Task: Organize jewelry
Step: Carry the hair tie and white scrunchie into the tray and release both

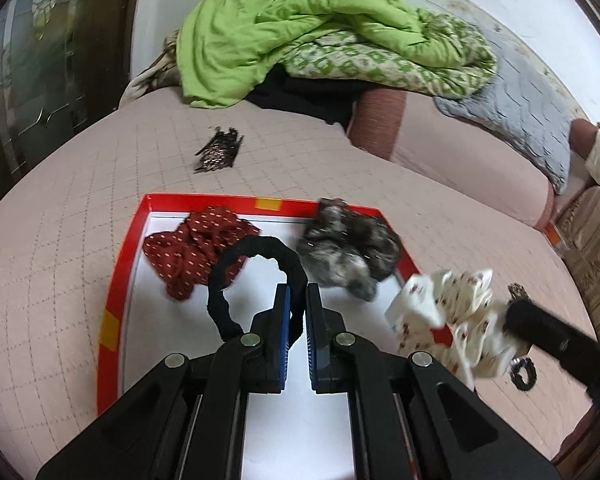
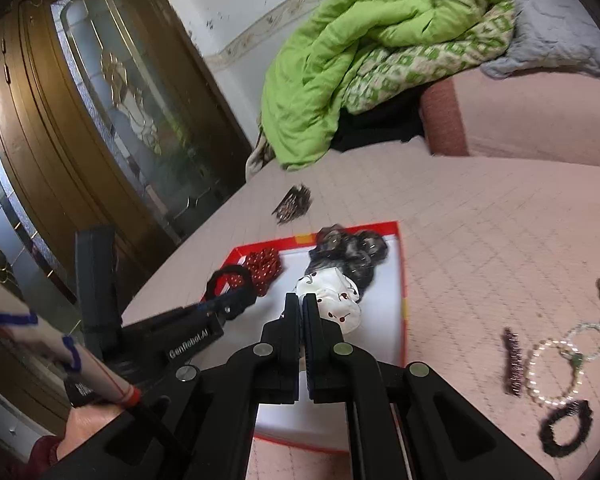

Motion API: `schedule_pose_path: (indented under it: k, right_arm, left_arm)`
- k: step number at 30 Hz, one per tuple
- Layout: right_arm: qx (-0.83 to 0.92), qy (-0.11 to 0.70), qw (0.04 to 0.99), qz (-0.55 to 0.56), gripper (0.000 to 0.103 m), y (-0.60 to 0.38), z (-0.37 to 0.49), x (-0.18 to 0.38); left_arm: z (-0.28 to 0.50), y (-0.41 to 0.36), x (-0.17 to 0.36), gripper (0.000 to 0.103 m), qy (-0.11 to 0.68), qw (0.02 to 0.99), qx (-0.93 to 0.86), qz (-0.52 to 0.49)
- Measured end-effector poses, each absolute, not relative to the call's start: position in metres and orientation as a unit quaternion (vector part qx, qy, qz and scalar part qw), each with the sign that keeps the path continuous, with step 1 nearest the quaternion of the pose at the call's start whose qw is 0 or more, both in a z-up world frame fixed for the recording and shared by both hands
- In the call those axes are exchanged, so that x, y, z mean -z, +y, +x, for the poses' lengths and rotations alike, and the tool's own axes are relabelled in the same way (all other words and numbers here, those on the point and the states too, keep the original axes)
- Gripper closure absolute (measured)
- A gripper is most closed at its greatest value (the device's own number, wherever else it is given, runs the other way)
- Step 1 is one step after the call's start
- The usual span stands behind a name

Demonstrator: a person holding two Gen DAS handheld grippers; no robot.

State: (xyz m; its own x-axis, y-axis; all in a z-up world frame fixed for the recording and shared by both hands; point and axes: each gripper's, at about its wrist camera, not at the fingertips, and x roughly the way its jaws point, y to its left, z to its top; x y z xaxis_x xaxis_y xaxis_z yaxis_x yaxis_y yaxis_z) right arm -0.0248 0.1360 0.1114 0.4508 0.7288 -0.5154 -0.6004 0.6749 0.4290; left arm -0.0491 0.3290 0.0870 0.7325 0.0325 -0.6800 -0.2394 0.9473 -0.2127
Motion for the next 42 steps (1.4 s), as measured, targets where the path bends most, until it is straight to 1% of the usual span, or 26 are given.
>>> schedule_pose_path:
  k: [10,20,35,42]
  right_arm:
    - [-0.379,0.390,0.836,0.077,0.100,0.167,0.008,-0.089]
    - [-0.333,0.446,0.829,0.054,0.100,0.174,0.031,-0.059]
    - [-0.309,0.464,0.829,0.041,0.099,0.177,0.043,-0.050]
    - [-0.309,0.466,0.828,0.042,0.097,0.176,0.043,-0.052]
  left_arm:
    - [-0.012,0.351,-0.069,0.096,0.394,0.901,-0.069,-0.168]
    - [0.004,0.347,-0.059,0.096,0.418,0.891,-0.059,-0.164]
    - [0.006,0.348,-0.054,0.096,0.423,0.890,-0.064,-0.160]
    - [0.006,0.348,-0.054,0.096,0.425,0.889,-0.067,-0.160]
